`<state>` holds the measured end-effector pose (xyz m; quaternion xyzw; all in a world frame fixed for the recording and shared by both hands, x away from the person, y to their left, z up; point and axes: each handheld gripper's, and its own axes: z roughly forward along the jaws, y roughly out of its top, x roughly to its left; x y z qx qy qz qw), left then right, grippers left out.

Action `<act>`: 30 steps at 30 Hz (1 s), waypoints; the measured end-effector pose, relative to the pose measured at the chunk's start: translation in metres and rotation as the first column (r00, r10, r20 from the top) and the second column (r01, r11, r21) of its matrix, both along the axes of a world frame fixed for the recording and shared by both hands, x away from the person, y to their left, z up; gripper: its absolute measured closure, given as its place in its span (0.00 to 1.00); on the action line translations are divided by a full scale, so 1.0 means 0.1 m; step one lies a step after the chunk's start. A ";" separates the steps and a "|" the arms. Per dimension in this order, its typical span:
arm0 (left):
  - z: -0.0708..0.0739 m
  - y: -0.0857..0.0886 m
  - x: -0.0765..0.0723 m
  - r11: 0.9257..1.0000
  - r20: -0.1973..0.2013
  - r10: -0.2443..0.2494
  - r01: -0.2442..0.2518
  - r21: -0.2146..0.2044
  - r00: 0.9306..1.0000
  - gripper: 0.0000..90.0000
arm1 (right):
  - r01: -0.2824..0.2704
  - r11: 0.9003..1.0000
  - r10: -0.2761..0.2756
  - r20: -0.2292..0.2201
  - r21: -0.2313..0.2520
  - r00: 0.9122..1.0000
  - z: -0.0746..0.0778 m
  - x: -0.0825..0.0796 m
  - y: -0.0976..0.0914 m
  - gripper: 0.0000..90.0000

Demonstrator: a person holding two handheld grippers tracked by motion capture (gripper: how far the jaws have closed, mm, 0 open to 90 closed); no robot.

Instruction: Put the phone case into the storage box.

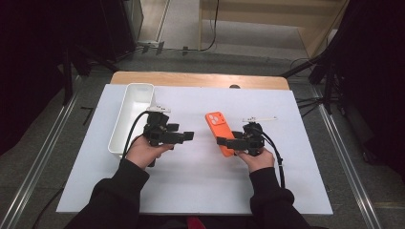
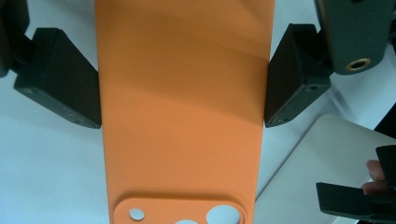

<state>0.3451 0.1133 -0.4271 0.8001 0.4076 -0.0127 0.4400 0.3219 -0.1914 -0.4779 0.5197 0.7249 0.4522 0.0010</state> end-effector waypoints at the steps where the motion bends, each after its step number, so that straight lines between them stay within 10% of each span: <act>1: 0.01 -0.03 0.01 1.000 0.003 0.007 -0.007 0.009 1.000 0.23 | 0.000 1.000 0.000 0.000 0.001 1.000 0.00 0.00 0.01 0.16; 18: 0.08 -0.17 0.13 0.999 -0.048 0.029 -0.027 0.027 0.998 0.35 | 0.016 1.000 -0.016 0.001 0.015 1.000 -0.03 -0.01 0.09 0.16; 30: 0.09 -0.21 0.18 1.000 0.004 0.021 -0.021 0.019 1.000 0.45 | 0.023 1.000 -0.023 0.004 0.017 1.000 -0.04 -0.03 0.14 0.16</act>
